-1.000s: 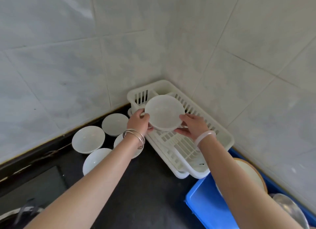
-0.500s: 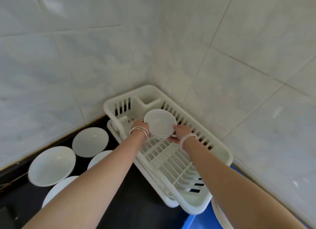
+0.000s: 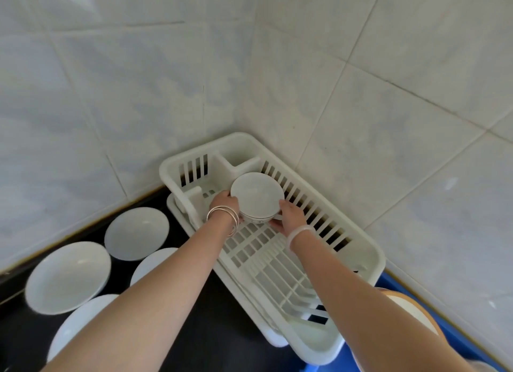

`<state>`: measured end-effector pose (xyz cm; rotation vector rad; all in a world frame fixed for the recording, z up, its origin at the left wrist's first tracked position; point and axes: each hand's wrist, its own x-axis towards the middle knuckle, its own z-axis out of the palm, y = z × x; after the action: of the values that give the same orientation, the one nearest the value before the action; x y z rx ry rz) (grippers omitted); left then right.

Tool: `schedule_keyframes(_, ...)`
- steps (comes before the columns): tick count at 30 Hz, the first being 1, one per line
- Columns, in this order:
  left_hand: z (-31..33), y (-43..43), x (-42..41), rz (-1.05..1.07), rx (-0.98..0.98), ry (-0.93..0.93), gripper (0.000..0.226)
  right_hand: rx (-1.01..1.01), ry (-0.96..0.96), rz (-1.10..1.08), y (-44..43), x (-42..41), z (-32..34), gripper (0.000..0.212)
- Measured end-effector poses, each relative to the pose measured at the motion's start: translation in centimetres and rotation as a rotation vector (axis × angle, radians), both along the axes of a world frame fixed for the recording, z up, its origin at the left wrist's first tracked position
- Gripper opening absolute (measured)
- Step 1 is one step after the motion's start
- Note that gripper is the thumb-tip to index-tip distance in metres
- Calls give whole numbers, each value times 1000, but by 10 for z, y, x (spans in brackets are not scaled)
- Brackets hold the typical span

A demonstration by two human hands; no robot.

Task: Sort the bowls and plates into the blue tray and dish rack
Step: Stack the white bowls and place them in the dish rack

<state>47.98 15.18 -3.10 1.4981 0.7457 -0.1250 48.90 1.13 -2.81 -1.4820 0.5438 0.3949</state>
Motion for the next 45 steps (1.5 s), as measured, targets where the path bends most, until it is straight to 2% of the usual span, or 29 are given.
schedule_keyframes(5,8,0,-6,-14,80,-26,34,-137,-34,57,4,-11,4,38)
schedule_keyframes(9,16,4,-20,-48,118,-55,19,-297,-95,121,2,-27,19,41)
schedule_keyframes(11,25,7,-33,-74,125,-65,28,-331,-124,129,0,-38,32,39)
schedule_keyframes(14,42,13,-66,-104,175,-87,40,-251,-210,89,5,-62,59,29)
schedule_keyframes(17,56,23,-114,-104,265,-139,36,-159,-298,175,21,-99,85,19)
schedule_keyframes(21,55,41,-188,16,319,-164,28,-153,-328,379,48,-153,90,22)
schedule_keyframes(24,40,55,-241,147,357,-90,26,-197,-242,525,66,-186,66,21)
schedule_keyframes(26,27,64,-272,230,349,-37,29,-351,-200,624,73,-199,45,19)
schedule_keyframes(29,10,78,-303,336,402,69,36,-561,-129,742,81,-205,18,39)
schedule_keyframes(33,-7,88,-320,409,557,88,43,-586,-33,672,97,-198,-8,52)
schedule_keyframes(37,-17,96,-322,435,600,50,50,-480,44,534,113,-187,-23,32)
schedule_keyframes(40,-22,102,-324,517,395,73,52,-336,115,401,117,-181,-28,20)
schedule_keyframes(43,-27,104,-327,529,260,59,47,-279,91,357,115,-183,-25,10)
schedule_keyframes(45,-32,106,-329,506,211,29,45,-288,33,363,112,-187,-19,15)
